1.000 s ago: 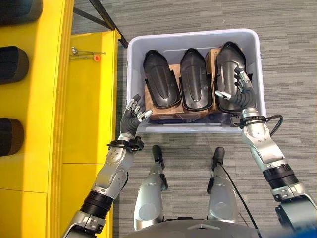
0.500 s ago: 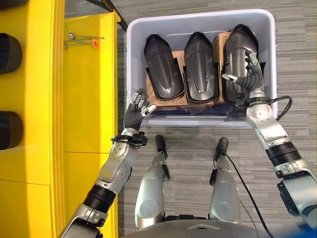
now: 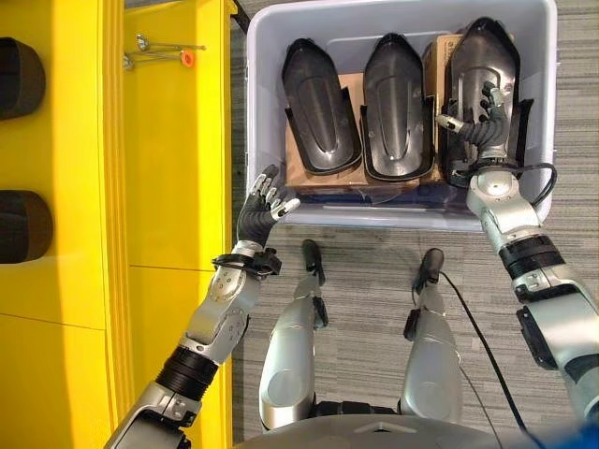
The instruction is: Move parts from the plastic box to the shelf.
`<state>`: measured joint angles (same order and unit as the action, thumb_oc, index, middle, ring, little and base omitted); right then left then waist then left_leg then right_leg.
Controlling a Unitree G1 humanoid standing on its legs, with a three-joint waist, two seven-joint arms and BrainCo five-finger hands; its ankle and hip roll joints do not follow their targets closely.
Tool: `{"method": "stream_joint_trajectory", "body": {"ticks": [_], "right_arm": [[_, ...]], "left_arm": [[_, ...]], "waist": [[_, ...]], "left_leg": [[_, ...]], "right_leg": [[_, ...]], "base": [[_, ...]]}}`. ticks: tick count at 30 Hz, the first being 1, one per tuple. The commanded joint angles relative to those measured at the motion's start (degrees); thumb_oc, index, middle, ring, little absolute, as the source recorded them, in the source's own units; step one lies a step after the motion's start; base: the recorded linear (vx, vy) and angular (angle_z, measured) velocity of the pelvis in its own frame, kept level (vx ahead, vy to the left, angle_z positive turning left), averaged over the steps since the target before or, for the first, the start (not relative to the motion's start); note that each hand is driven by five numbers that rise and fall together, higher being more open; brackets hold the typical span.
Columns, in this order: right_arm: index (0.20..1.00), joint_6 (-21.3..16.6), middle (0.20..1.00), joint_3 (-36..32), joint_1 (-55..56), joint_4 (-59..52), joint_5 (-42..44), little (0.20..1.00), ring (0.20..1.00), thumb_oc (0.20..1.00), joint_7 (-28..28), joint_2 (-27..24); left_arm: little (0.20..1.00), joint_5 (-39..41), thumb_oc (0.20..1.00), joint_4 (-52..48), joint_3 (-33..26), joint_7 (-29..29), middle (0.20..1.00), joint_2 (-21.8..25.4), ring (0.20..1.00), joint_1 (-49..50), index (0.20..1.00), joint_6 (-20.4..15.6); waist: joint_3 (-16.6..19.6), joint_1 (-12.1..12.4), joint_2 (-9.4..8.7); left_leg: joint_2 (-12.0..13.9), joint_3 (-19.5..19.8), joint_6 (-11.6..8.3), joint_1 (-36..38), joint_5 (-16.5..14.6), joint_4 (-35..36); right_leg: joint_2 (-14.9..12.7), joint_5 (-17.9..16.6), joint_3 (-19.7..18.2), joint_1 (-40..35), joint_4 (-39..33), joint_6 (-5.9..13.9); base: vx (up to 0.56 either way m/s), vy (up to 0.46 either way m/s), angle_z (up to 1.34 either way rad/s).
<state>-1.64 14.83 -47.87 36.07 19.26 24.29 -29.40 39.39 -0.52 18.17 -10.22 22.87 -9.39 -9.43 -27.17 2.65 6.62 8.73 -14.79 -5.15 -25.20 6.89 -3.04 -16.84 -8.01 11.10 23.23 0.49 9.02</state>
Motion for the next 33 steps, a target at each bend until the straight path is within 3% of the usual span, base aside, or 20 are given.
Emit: {"method": "stream_joint_trajectory", "body": {"ticks": [1, 17, 33], "right_arm": [[1.000, -2.43, 1.000, -0.18, -3.00, -0.89, 4.17, 1.000, 1.000, 1.000, -1.71, 0.25], [1.000, -2.65, 1.000, 2.51, -1.14, 2.89, 9.91, 1.000, 1.000, 1.000, -5.97, 7.60], [1.000, -3.91, 1.000, 4.01, 6.67, -14.66, 8.42, 1.000, 1.000, 1.000, -6.86, 8.33]], "left_arm": [[1.000, 1.27, 1.000, -5.35, 2.03, 0.52, 1.000, 1.45, 1.000, 0.62, 1.000, -2.71], [1.000, 2.03, 1.000, -4.75, 2.84, 0.28, 1.000, 0.96, 1.000, -0.78, 1.000, -2.68], [1.000, 1.50, 1.000, -3.92, 2.04, -1.03, 1.000, 0.32, 1.000, -0.98, 1.000, -2.51]], "waist": [[1.47, -0.01, 0.93], [0.53, 0.97, 1.87], [0.72, -0.05, 0.71]], "left_leg": [[3.84, 0.51, -3.97, -2.75, -2.48, -7.10], [3.50, 1.73, -3.71, -4.85, -2.37, -7.97], [3.67, 1.72, -3.63, -4.83, -2.77, -8.54]], "right_leg": [[-7.86, 8.42, -0.47, 4.84, 15.28, 1.91], [-8.01, 8.53, 0.29, 5.74, 16.06, 1.71], [-8.04, 8.41, 0.40, 5.28, 16.04, 1.62]], "base": [[0.00, 0.000, 0.00], [0.00, 0.000, 0.00], [0.00, 0.002, 0.02]]}}
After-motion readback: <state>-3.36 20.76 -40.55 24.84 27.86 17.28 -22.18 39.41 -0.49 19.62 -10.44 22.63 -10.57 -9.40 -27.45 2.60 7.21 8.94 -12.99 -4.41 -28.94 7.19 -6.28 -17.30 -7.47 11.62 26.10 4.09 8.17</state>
